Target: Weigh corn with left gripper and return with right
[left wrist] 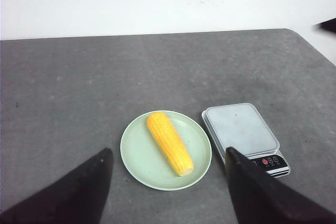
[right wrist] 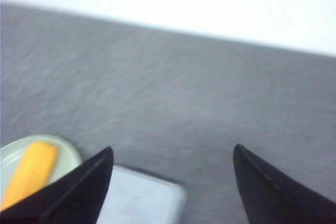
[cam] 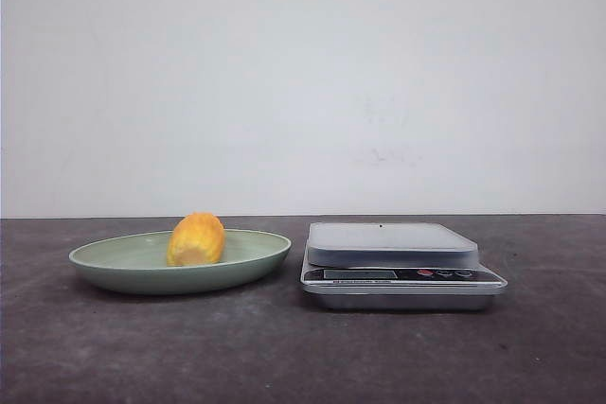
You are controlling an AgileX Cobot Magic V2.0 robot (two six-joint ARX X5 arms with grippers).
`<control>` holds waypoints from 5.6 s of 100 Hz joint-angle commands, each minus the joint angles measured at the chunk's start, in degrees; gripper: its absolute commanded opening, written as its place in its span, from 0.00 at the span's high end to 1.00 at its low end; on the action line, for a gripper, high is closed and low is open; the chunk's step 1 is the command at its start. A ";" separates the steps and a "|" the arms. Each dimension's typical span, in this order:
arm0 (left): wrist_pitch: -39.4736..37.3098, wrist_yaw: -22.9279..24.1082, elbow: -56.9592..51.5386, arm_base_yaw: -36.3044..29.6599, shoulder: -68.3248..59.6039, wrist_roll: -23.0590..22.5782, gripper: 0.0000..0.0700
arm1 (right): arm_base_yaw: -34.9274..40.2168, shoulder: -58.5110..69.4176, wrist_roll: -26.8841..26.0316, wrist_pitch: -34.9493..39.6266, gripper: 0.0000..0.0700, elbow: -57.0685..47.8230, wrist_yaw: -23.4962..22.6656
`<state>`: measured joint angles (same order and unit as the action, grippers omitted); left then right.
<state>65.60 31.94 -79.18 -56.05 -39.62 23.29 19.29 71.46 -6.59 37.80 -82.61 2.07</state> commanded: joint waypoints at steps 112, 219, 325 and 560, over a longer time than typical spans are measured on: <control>-5.18 0.72 8.85 -0.63 5.29 -1.16 0.99 | -0.39 -48.94 -1.86 23.41 0.99 14.03 2.49; -19.34 -0.33 23.34 24.83 10.19 -5.16 0.97 | -0.39 -48.94 -1.90 23.54 0.99 14.01 2.51; -55.36 -22.84 78.40 55.23 39.43 -13.81 0.97 | -0.39 -48.94 -1.90 23.54 0.99 14.01 2.51; -55.34 -22.99 78.38 55.23 39.43 -13.49 0.97 | -18.91 -71.23 3.48 -28.76 0.99 82.01 -1.27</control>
<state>10.02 9.04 -1.80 -0.91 -0.25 10.20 0.27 0.32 -2.00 7.84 -0.80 0.89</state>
